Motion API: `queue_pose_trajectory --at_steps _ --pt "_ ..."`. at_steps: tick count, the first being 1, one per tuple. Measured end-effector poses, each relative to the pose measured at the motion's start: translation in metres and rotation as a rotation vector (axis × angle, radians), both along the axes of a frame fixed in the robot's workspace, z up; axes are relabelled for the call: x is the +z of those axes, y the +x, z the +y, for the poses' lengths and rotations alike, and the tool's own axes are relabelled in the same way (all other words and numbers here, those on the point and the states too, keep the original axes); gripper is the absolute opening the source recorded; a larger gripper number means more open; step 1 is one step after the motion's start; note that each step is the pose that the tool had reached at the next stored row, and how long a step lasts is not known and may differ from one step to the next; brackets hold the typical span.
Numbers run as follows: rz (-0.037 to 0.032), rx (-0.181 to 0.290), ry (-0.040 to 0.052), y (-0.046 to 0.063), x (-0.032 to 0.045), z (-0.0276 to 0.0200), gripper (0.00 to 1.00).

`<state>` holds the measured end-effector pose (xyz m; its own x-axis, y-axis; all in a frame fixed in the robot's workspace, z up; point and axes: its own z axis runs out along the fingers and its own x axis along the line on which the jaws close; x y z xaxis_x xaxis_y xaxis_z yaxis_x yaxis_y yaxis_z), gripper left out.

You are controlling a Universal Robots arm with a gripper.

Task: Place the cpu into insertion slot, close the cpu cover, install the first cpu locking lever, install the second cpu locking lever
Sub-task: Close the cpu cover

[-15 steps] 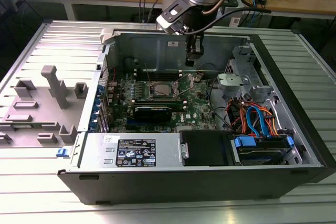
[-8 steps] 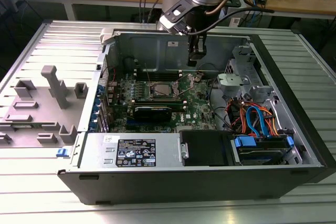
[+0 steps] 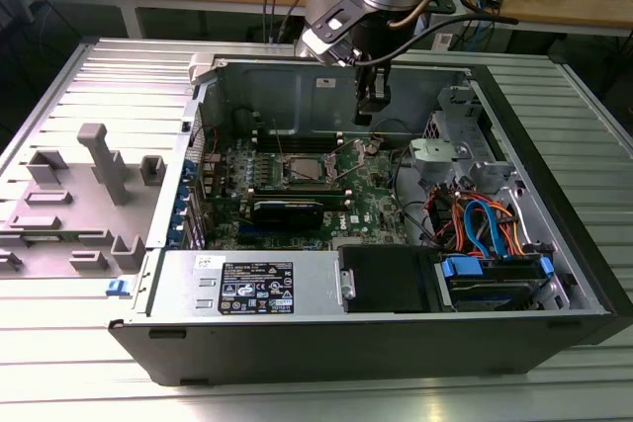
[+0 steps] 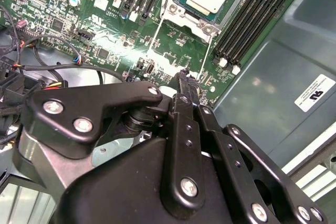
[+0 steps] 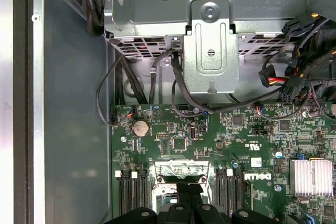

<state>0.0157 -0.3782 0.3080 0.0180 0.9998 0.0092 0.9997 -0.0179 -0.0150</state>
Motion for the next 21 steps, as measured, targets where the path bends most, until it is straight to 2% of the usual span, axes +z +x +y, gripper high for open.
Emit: queue_pose_trajectory --at_steps 6,12,21 --pt "0.0 0.0 0.0 0.001 0.0 0.0 0.11" --pt "0.0009 0.0 0.0 0.009 -0.0001 0.0006 0.11" --pt "0.001 0.0 -0.0001 0.01 0.0 0.0011 0.11"
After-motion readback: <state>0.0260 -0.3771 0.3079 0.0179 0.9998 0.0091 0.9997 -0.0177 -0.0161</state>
